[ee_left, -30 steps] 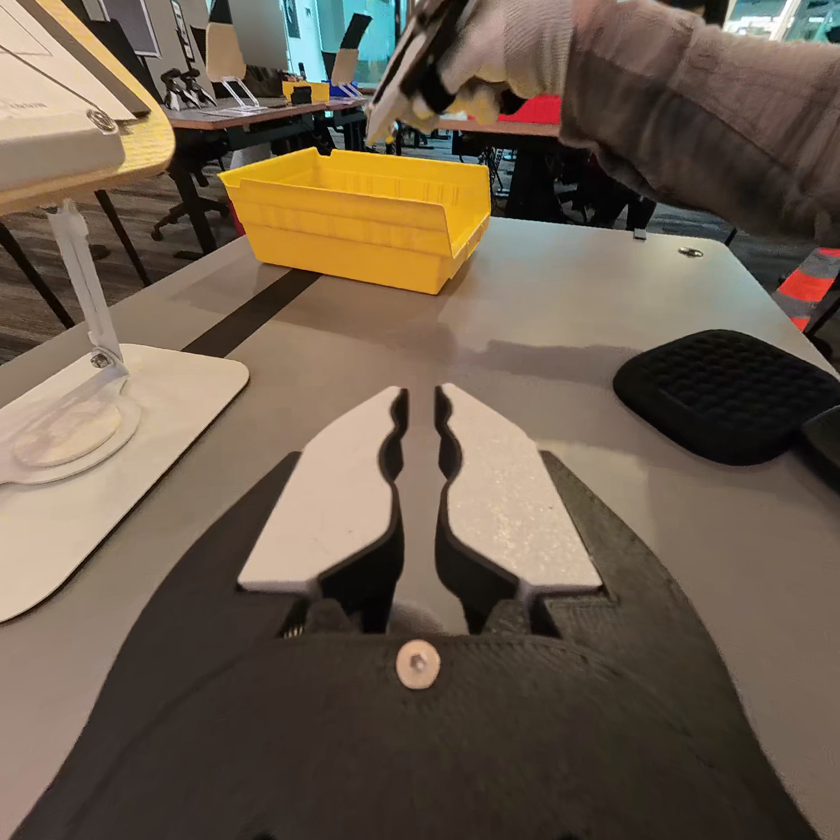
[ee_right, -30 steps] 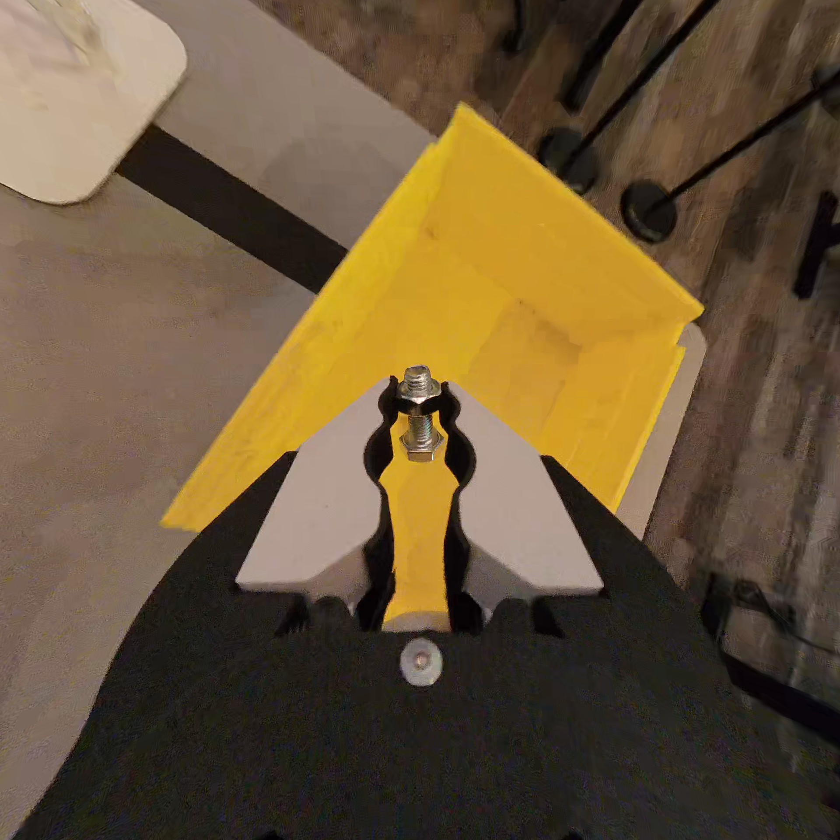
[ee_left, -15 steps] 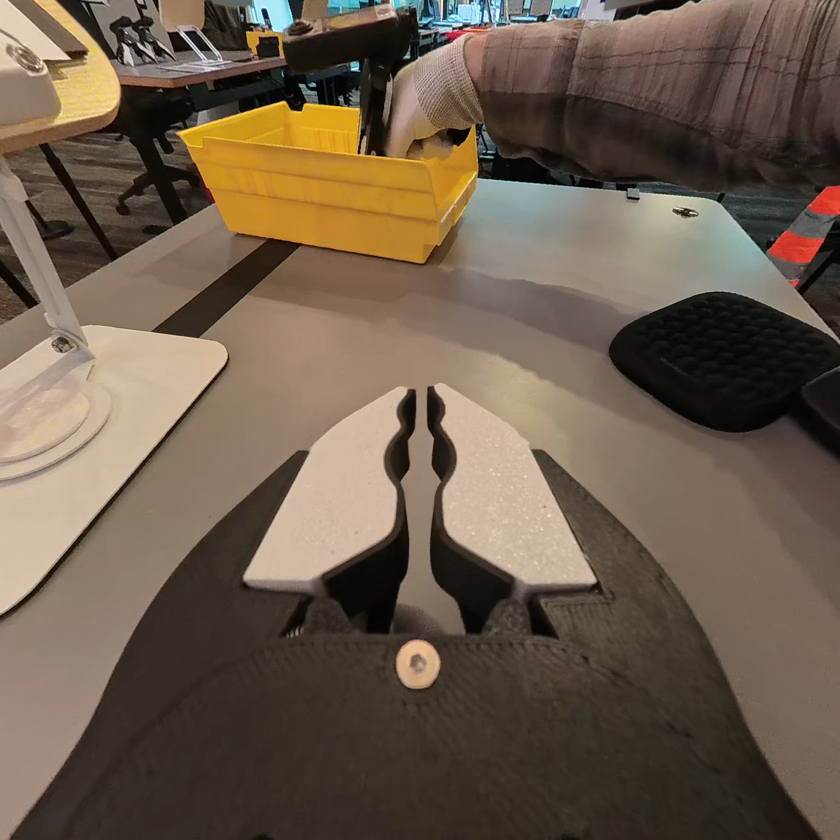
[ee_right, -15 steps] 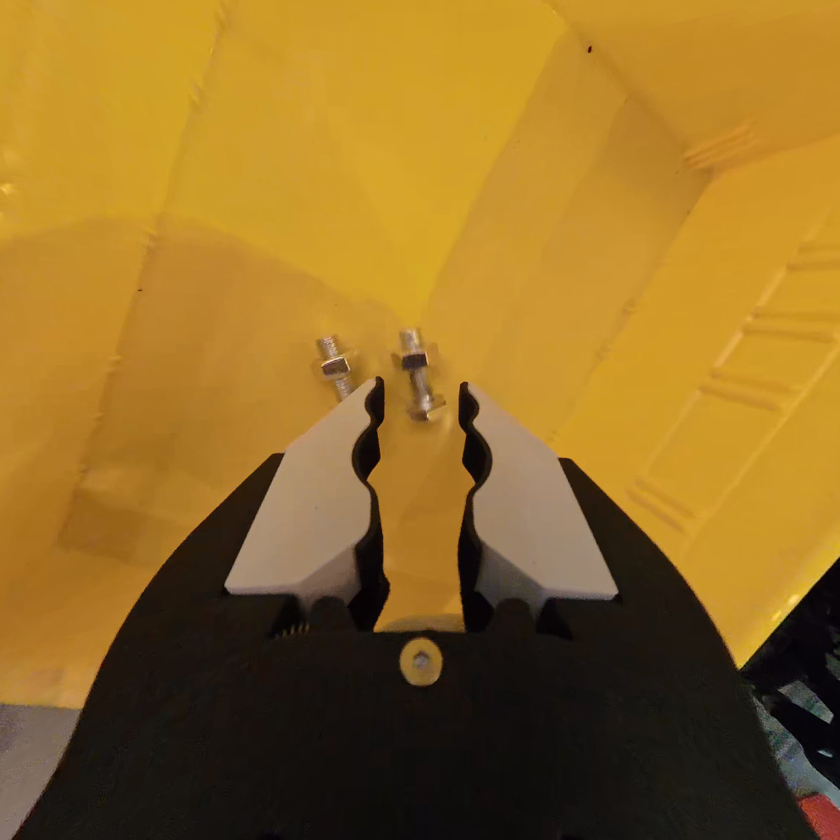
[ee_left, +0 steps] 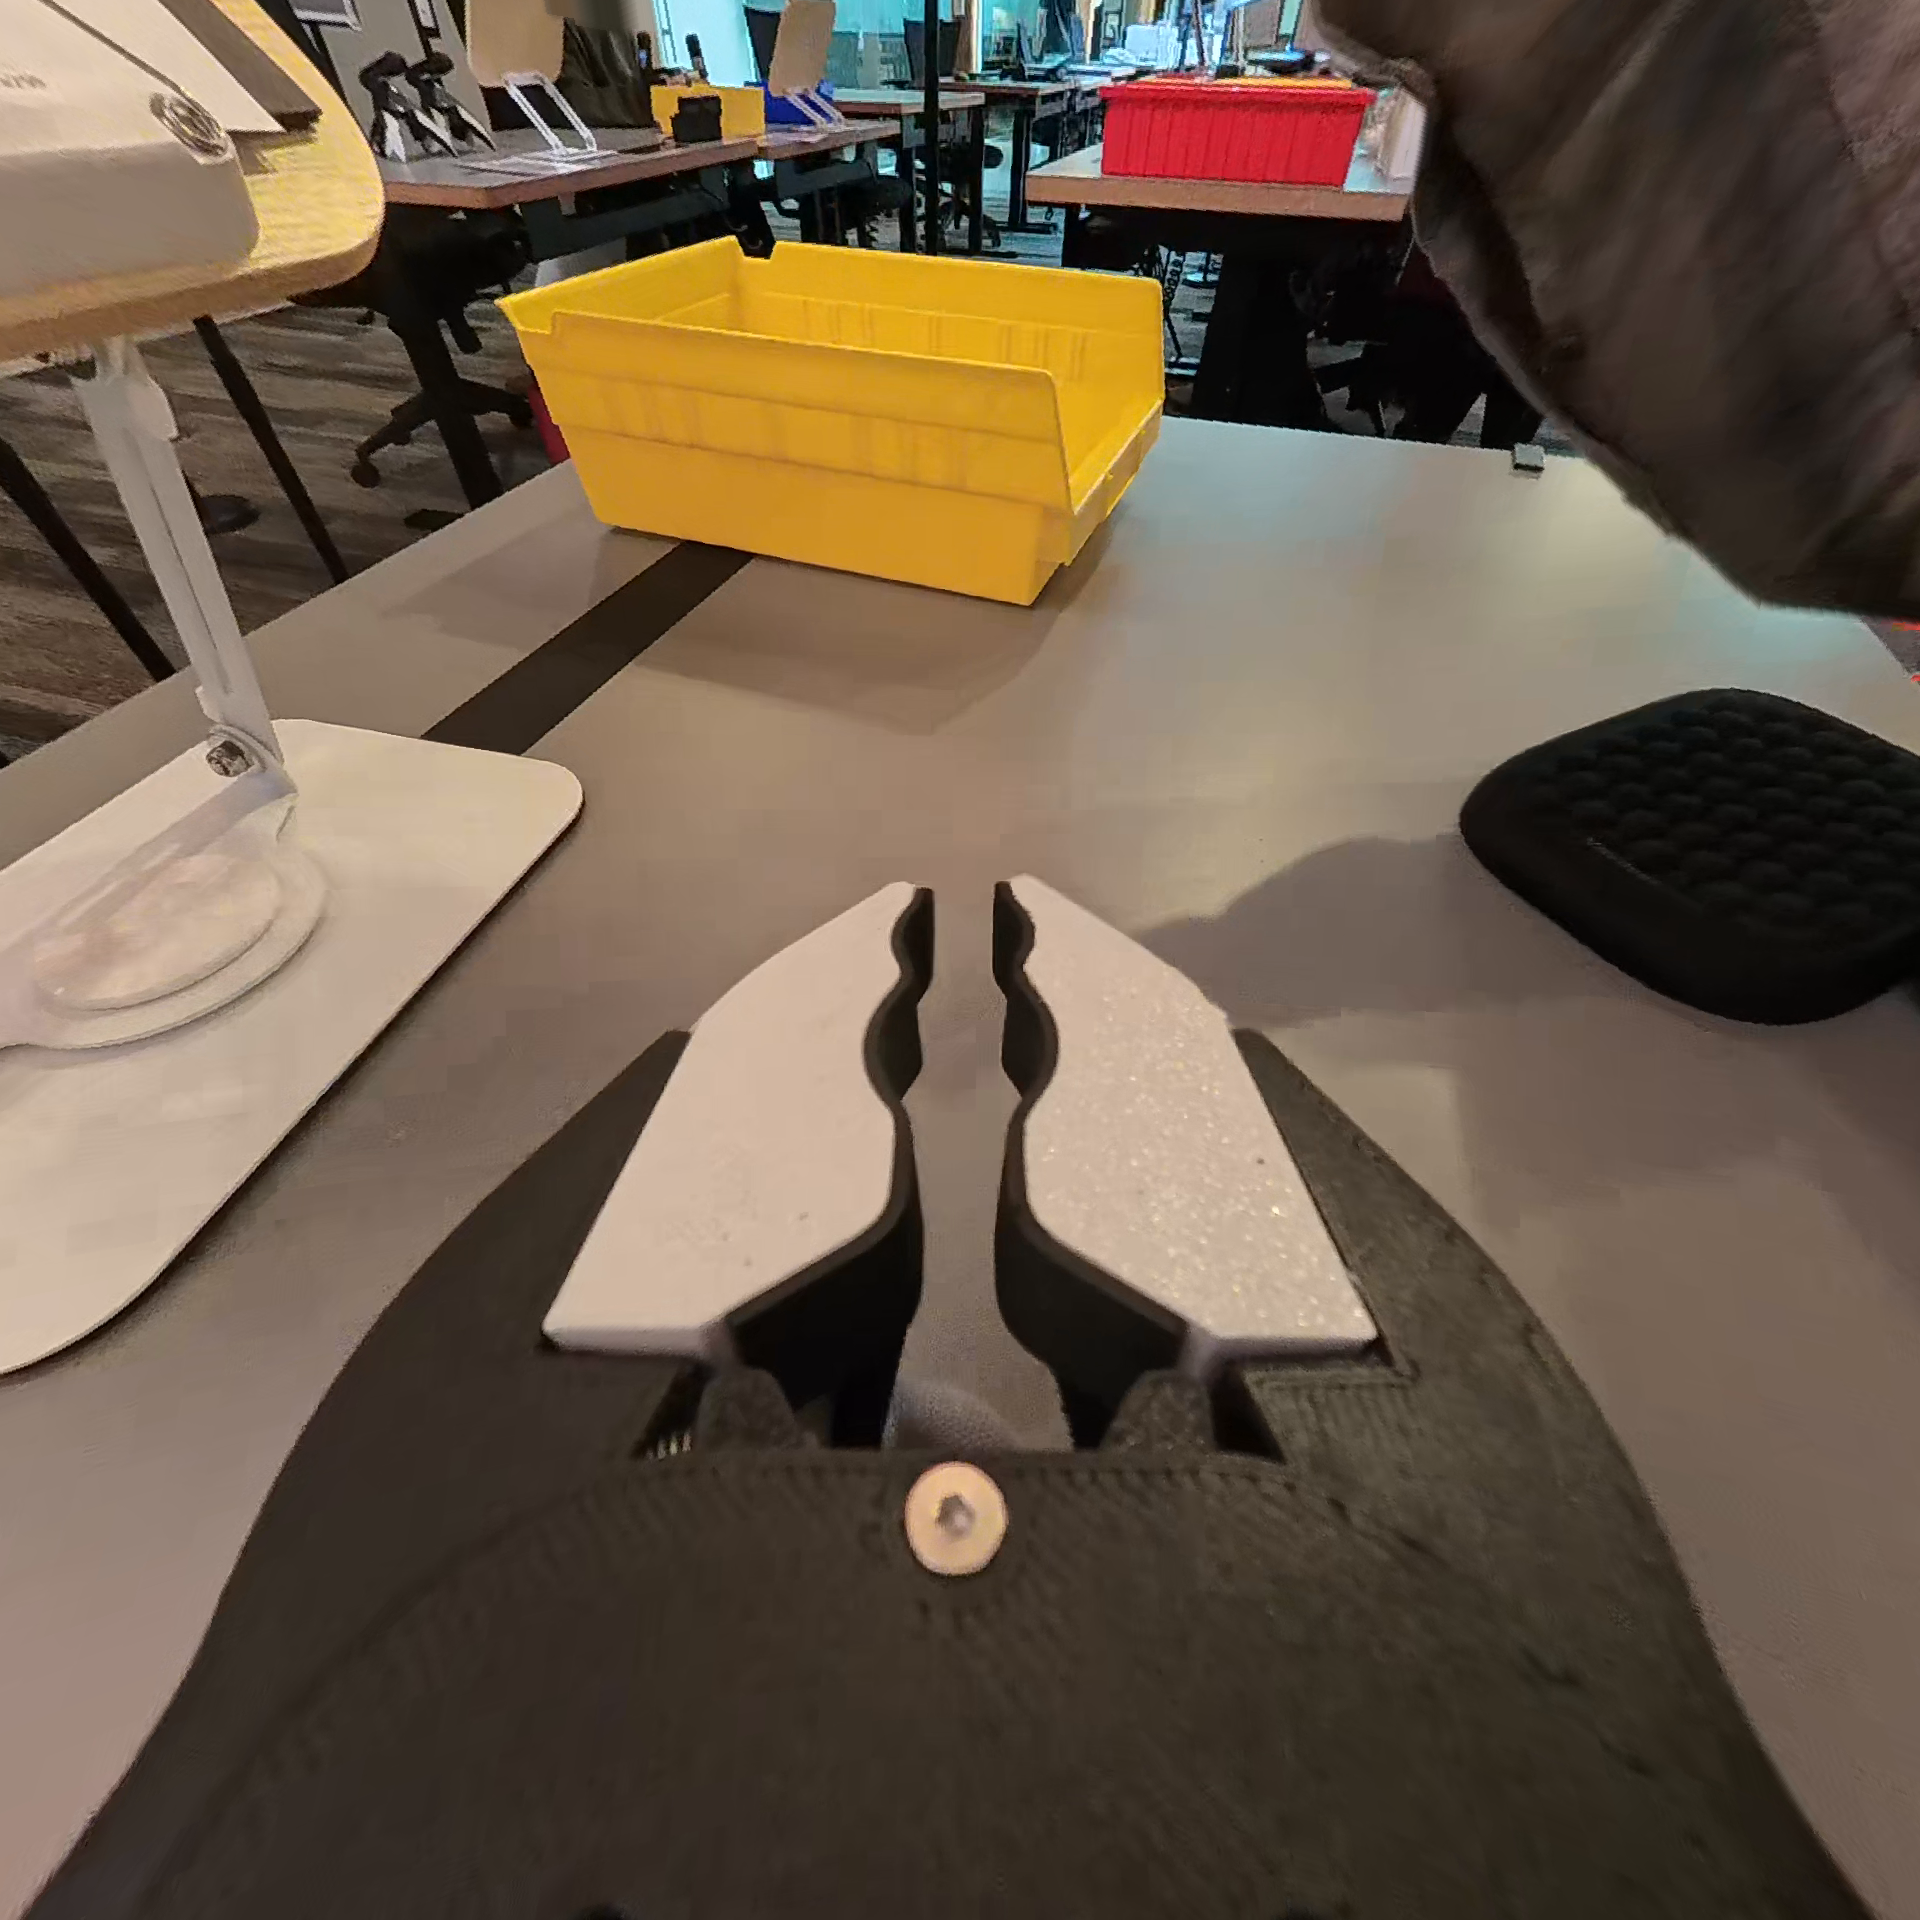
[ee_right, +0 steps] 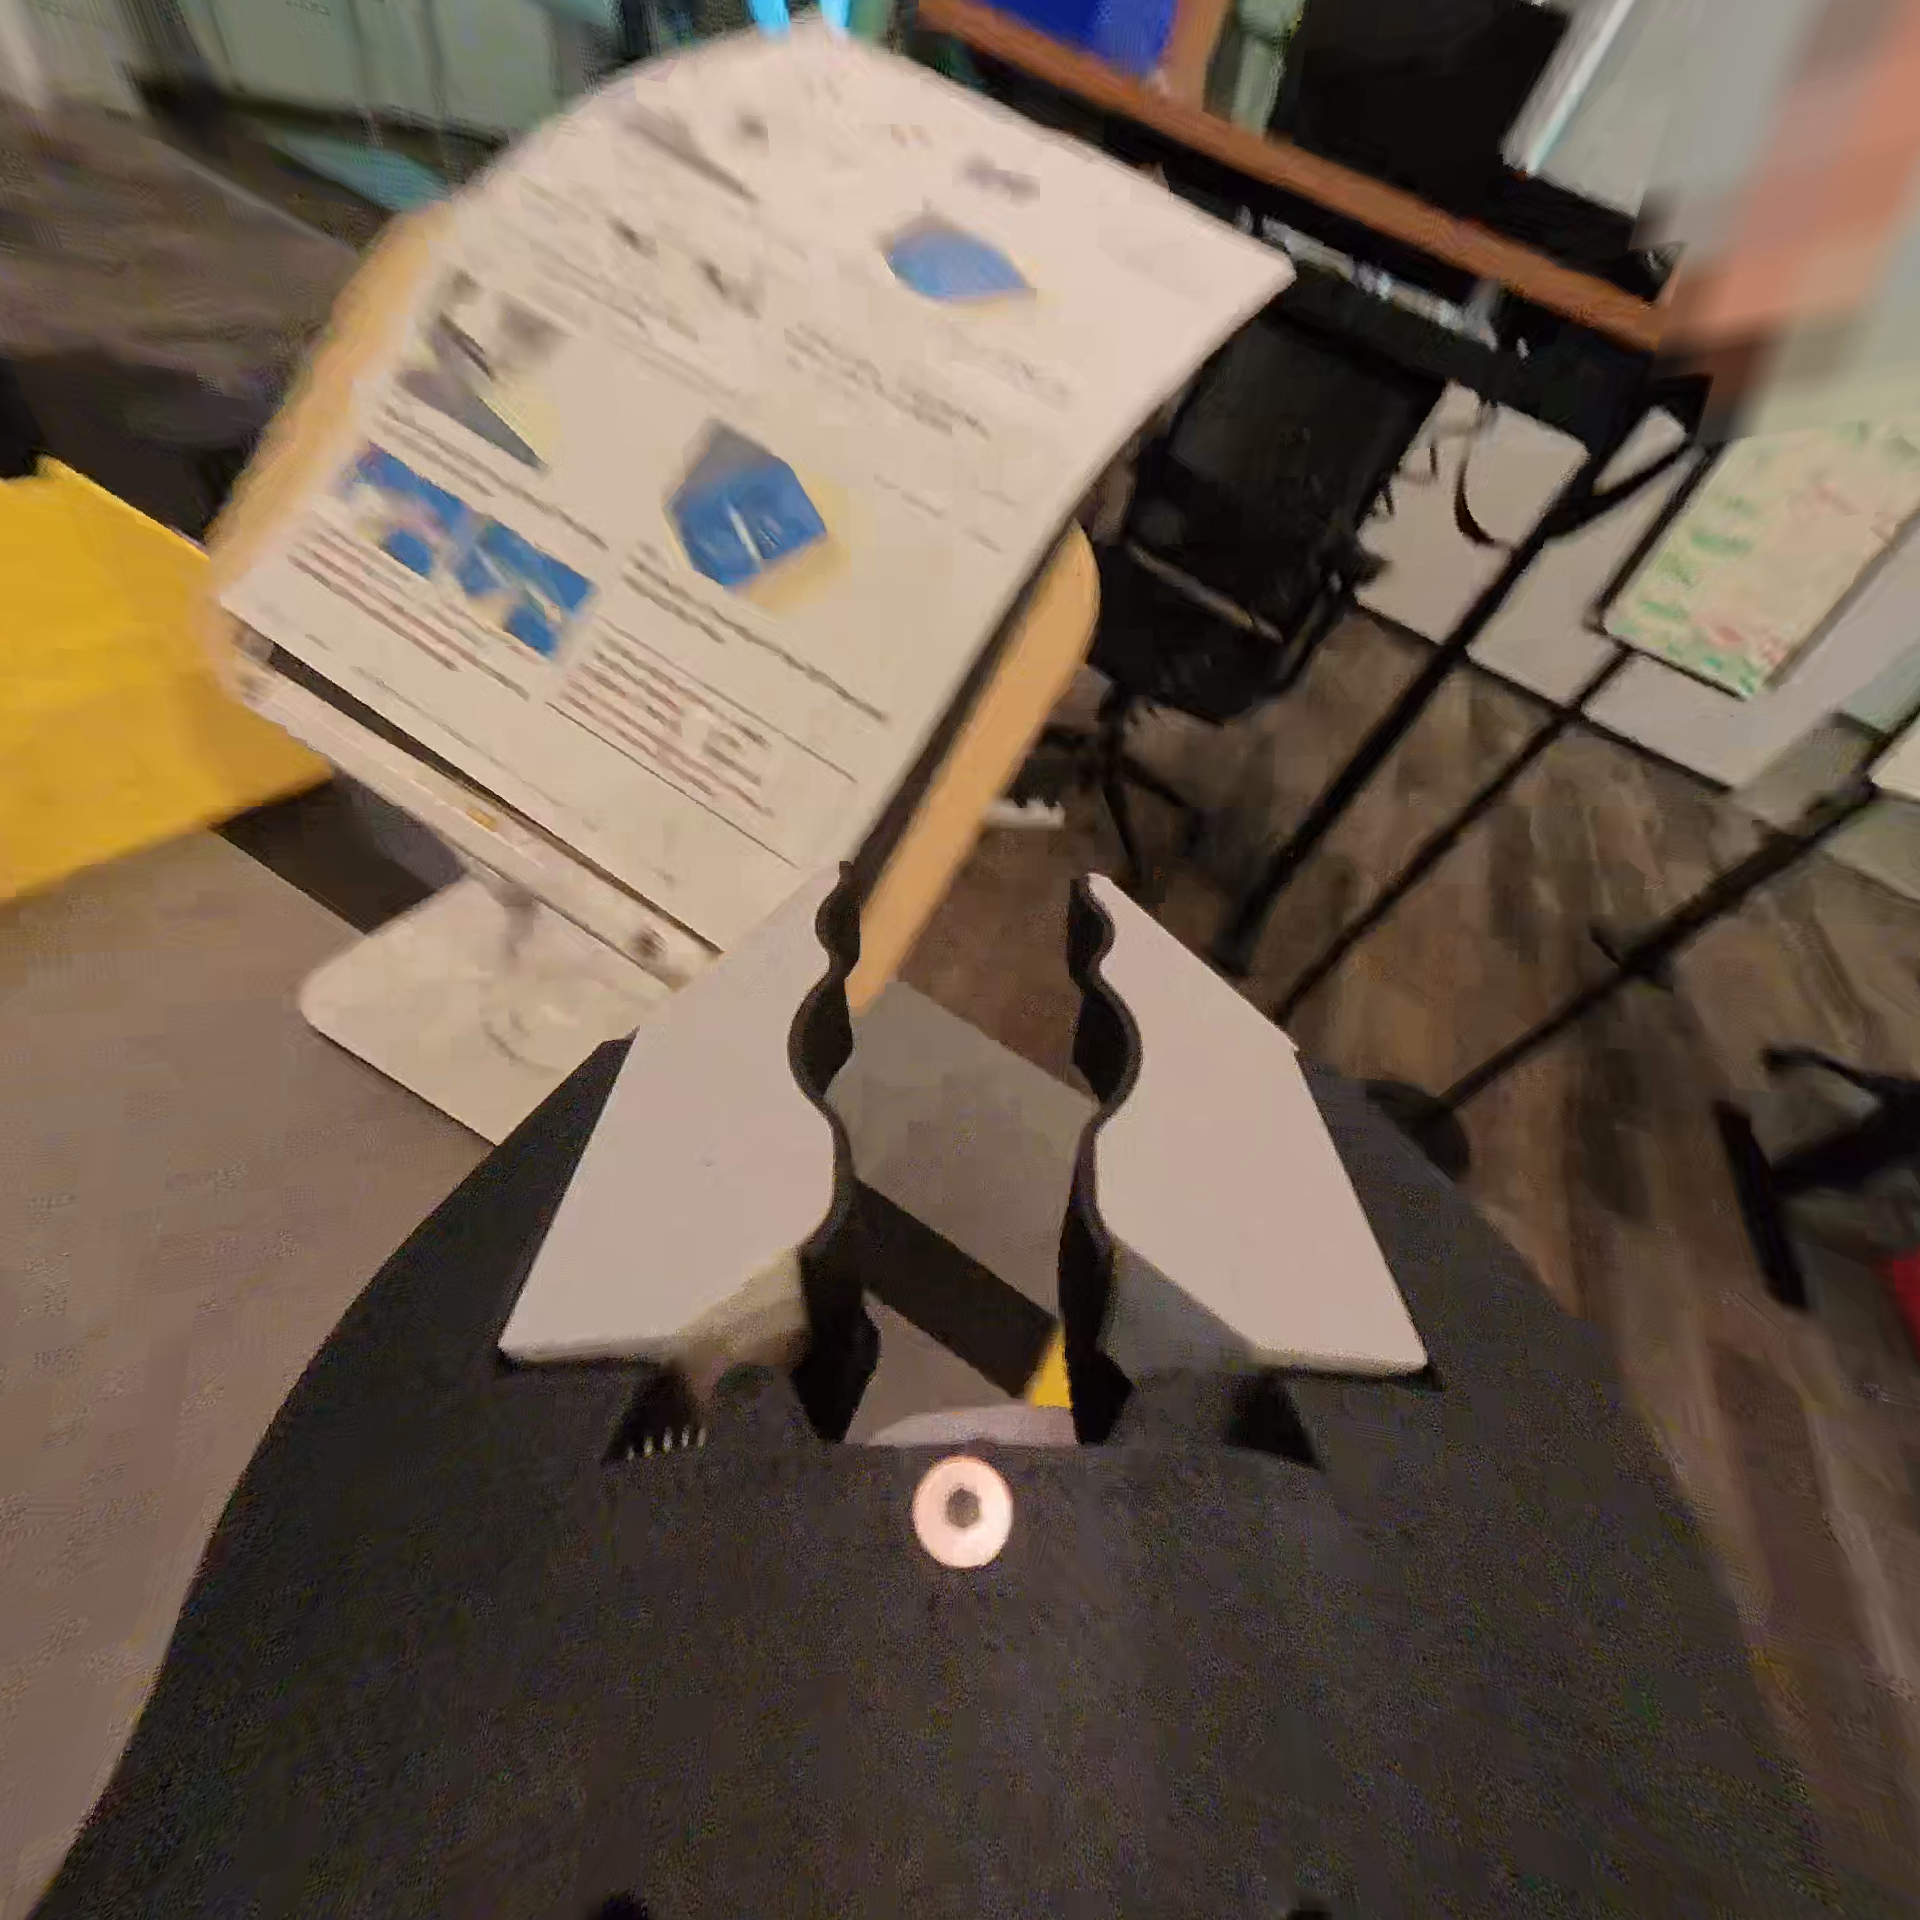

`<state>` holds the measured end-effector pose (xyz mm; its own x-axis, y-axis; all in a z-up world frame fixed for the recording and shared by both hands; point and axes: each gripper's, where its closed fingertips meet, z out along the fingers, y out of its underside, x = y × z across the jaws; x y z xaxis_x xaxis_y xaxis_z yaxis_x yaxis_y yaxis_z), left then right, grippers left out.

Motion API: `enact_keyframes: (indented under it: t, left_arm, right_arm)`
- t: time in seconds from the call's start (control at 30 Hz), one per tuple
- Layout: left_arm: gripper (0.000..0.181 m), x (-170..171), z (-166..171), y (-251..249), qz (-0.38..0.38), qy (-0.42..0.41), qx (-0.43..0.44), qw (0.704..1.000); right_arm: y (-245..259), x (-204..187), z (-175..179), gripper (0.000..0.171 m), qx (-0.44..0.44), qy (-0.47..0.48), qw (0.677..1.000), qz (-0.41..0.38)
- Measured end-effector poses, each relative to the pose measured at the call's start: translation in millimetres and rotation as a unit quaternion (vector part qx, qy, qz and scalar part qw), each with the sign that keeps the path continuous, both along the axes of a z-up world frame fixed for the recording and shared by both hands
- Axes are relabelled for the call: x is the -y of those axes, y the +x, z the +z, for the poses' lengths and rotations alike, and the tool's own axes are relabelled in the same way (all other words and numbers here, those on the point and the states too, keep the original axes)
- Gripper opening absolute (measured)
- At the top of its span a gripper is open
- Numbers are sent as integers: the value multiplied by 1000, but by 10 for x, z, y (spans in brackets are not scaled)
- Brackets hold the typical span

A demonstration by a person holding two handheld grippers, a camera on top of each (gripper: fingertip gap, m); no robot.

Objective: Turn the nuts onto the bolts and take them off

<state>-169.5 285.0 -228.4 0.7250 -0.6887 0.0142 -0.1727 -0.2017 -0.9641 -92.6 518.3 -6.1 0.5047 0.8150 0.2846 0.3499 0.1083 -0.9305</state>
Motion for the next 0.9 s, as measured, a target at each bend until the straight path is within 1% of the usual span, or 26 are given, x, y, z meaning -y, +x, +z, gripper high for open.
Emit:
enact_keyframes:
  t: [0.07,0.13,0.23,0.27,0.37,0.47,0.53,0.63,0.7,0.73,0.8,0.83,0.9]
  left_arm:
    - [11,-6,1,-10,4,2,-3,1000]
    - [12,-9,20,-22,9,8,-2,1000]
    - [11,-5,44,-59,18,17,-8,1000]
    - [11,-10,56,-79,21,19,-6,1000]
    - [13,-49,123,-125,36,33,2,999]
    - [17,-76,215,-175,57,56,-7,997]
    - [24,-85,355,-253,81,77,-8,994]
    - [34,-59,657,-445,123,106,-9,987]
    - [37,-24,861,-667,158,107,-6,982]
    - [37,-5,938,-826,183,104,-22,977]
    - [36,15,1072,-1233,244,88,-78,963]
    - [36,20,1100,-1459,273,65,-110,953]
    - [33,10,1120,-2011,345,16,-169,923]
  right_arm:
    - [-266,395,249,39,-87,14,994,60]
    - [-386,718,397,36,-162,29,981,106]
    - [-456,993,406,32,-226,33,960,160]
    - [-485,1010,414,30,-229,37,958,169]
    - [-484,966,388,31,-219,41,961,163]
    - [-469,943,396,30,-223,40,960,162]
    - [-450,939,405,30,-224,41,960,161]
    - [-413,913,423,29,-222,46,962,155]
    - [-395,901,426,29,-215,50,964,151]
    - [-391,887,427,29,-211,50,965,148]
    - [-400,847,405,28,-204,52,967,143]
    - [-409,823,390,28,-200,53,968,141]
    - [-437,766,338,28,-193,49,971,135]
